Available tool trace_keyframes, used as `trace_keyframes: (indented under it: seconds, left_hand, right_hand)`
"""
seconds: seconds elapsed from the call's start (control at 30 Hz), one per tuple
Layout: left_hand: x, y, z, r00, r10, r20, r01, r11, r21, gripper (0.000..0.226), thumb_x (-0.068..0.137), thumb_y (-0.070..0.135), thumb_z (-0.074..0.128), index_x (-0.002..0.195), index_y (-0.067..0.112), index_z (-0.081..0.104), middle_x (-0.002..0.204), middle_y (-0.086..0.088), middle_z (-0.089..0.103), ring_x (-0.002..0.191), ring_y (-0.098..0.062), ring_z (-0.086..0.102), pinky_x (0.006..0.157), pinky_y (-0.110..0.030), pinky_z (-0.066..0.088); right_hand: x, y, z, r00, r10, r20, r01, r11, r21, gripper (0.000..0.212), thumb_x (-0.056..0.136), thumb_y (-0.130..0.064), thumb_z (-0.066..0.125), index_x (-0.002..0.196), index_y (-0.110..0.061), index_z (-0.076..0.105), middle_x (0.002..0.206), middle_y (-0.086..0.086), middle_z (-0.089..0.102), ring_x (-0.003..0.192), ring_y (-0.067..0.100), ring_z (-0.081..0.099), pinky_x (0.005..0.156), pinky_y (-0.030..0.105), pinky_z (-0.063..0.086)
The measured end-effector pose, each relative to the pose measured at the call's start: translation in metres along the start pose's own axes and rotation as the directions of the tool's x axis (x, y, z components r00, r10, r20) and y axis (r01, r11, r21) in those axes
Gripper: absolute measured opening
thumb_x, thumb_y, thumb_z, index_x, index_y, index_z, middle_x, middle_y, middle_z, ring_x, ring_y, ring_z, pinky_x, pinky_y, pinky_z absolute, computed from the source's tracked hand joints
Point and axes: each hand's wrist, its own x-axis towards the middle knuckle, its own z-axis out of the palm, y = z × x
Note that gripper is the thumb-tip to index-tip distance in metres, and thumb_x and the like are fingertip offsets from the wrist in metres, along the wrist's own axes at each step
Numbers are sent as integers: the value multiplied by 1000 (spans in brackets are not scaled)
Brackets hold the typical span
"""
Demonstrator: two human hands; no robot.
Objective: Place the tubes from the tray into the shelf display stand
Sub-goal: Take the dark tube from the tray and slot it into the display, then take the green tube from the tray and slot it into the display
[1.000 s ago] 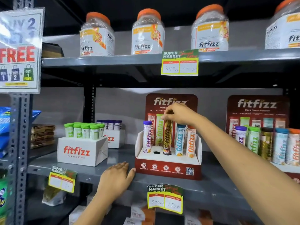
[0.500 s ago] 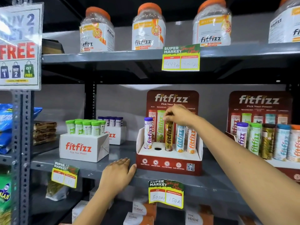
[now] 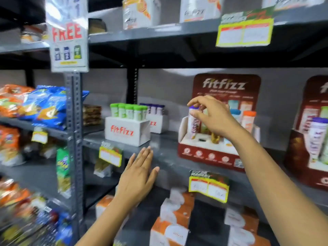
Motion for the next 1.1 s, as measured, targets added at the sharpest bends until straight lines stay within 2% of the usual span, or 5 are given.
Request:
trace_keyframes:
  seconds: [0.13,0.23,0.5,0.8,1.1]
  left_hand:
    - [-104,-40,-18,997,-52,56,47,995,85,60,94,42,33,145,10,29,154,0,19,142,-10,9,113,-33,6]
    - [-200,-66,-35,972,-205,113,184,968,168,60,96,46,29,143,10,33,153,-2,23,141,-16,19,113,-34,7]
    - [-447,-80,-82,747,-648,150,580,745,331,58,96,41,30,140,4,37,150,-9,29,139,-21,23,114,-32,10]
    - [-616,-40,-99,420,-897,140,770,434,468,62,99,44,17,139,3,40,147,-13,37,140,-19,20,114,-38,13]
    - [-629,-27,-98,304,-951,-65,856,242,456,54,93,29,38,142,6,35,152,-9,28,141,-19,18,113,-40,18]
  right_hand:
    - [-68,-58,86,976,-165,140,126,960,251,19,85,-27,67,104,-26,67,98,-3,66,92,14,61,85,36,46]
    - [-132,-96,167,916,-180,357,32,923,384,21,80,-29,68,101,-29,67,93,-8,65,88,12,61,82,35,43]
    - [-330,-187,336,483,-262,836,-148,916,373,21,79,-23,62,98,-29,66,76,-12,59,87,16,64,84,40,51]
    - [-488,-281,401,68,-408,910,-113,904,413,26,89,-23,57,115,-24,59,101,1,70,105,25,62,85,34,48]
    - [-561,-337,434,-132,-456,880,35,885,463,47,93,-22,51,138,-15,39,132,19,50,117,39,53,94,44,48]
